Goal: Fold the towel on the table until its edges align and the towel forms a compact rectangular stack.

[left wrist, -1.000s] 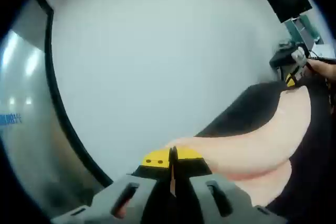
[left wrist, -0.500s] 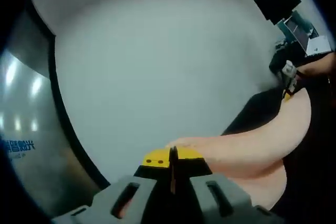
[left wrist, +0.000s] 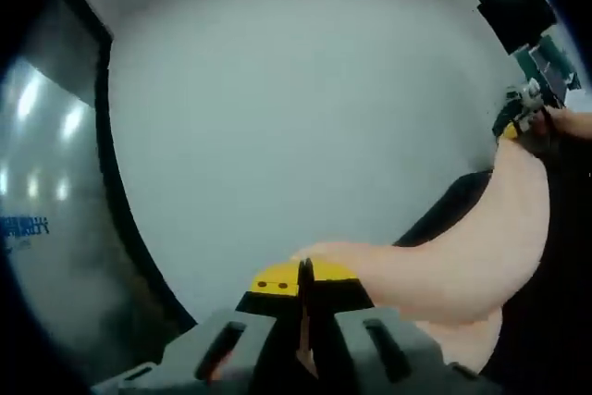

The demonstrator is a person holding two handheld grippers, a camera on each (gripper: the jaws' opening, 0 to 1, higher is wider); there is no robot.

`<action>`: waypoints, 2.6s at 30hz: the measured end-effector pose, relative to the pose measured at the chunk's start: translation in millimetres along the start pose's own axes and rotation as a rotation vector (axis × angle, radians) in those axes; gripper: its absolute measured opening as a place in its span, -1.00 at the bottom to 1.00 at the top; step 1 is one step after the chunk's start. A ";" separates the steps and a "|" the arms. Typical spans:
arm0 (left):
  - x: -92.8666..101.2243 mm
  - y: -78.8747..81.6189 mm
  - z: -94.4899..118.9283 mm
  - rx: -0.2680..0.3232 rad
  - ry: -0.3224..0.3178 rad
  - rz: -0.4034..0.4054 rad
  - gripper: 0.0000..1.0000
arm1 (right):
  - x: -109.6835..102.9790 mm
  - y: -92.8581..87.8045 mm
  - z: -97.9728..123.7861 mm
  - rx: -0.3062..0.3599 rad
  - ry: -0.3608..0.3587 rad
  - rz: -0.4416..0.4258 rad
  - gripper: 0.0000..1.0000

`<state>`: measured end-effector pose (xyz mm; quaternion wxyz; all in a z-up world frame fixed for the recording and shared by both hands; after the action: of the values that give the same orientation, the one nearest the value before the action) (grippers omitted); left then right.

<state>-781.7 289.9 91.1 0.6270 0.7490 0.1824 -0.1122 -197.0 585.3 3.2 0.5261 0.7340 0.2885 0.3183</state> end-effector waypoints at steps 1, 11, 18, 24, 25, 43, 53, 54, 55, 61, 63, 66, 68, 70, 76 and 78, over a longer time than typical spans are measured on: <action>-2.8 -3.3 -13.0 -0.013 0.007 0.012 -1.00 | 1.4 10.2 -9.0 0.011 -0.006 0.031 -1.00; -29.4 76.8 -74.5 0.152 0.101 -0.008 -1.00 | 27.9 153.0 -39.0 0.277 -0.128 0.331 -1.00; -4.4 68.7 15.5 0.298 0.046 0.099 -1.00 | 2.5 139.3 33.7 0.393 -0.165 0.273 -1.00; 57.8 -34.9 121.8 0.197 -0.243 0.120 -1.00 | -36.5 37.0 140.3 0.330 -0.283 0.105 -1.00; 71.0 -51.5 138.8 0.198 -0.298 0.096 -1.00 | -47.6 16.6 164.8 0.332 -0.345 0.072 -1.00; 125.2 -142.8 220.1 -0.095 -0.408 0.191 -1.00 | -106.3 -60.3 242.7 -0.064 -0.327 0.210 -1.00; 122.5 -149.5 235.0 -0.229 -0.485 -0.072 -0.57 | -120.1 -76.1 263.8 -0.428 -0.143 0.410 -0.48; 125.7 -146.1 236.2 -0.255 -0.492 -0.139 -0.57 | -121.1 -71.9 264.7 -0.421 -0.124 0.447 -0.53; 125.7 -143.4 236.8 -0.282 -0.506 -0.210 -0.58 | -122.4 -67.9 265.3 -0.411 -0.112 0.464 -0.59; 140.5 -142.0 224.5 -0.370 -0.613 -0.439 -0.55 | -119.5 -54.1 265.2 -0.402 -0.080 0.467 -0.57; 142.2 -143.0 217.4 -0.349 -0.638 -0.492 -0.57 | -117.2 -49.4 265.2 -0.428 -0.060 0.554 -0.57; 137.2 -153.1 212.6 -0.421 -0.671 -0.566 -0.57 | -121.3 -43.2 265.4 -0.478 0.019 0.643 -0.57; 135.3 -163.5 210.7 -0.461 -0.730 -0.598 -0.58 | -125.0 -42.4 265.7 -0.480 0.106 0.649 -0.59; 136.9 -169.7 211.1 -0.490 -0.788 -0.625 -0.60 | -126.7 -48.2 271.0 -0.560 0.185 0.720 -0.59; 135.4 -173.4 210.6 -0.468 -0.795 -0.685 -0.76 | -122.8 -65.2 285.4 -0.642 0.266 0.858 -0.66; 134.9 -177.7 209.5 -0.464 -0.801 -0.698 -0.91 | -125.3 -71.2 282.3 -0.651 0.347 0.942 -0.70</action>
<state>-720.0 128.6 -161.6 0.7207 0.3867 0.1870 -0.5441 -64.7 344.0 -154.2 0.4713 0.5210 -0.0986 0.7047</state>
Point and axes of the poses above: the point that each gripper's makers call its tool centre point, and the gripper's own axes: z roughly backward along the fingers, x roughly to its right, y roughly out of its top, the point moved 9 cm from there along z, roughly backward along the fingers, and after that the axes turned 14 degrees about x, right-handed, at the moved point
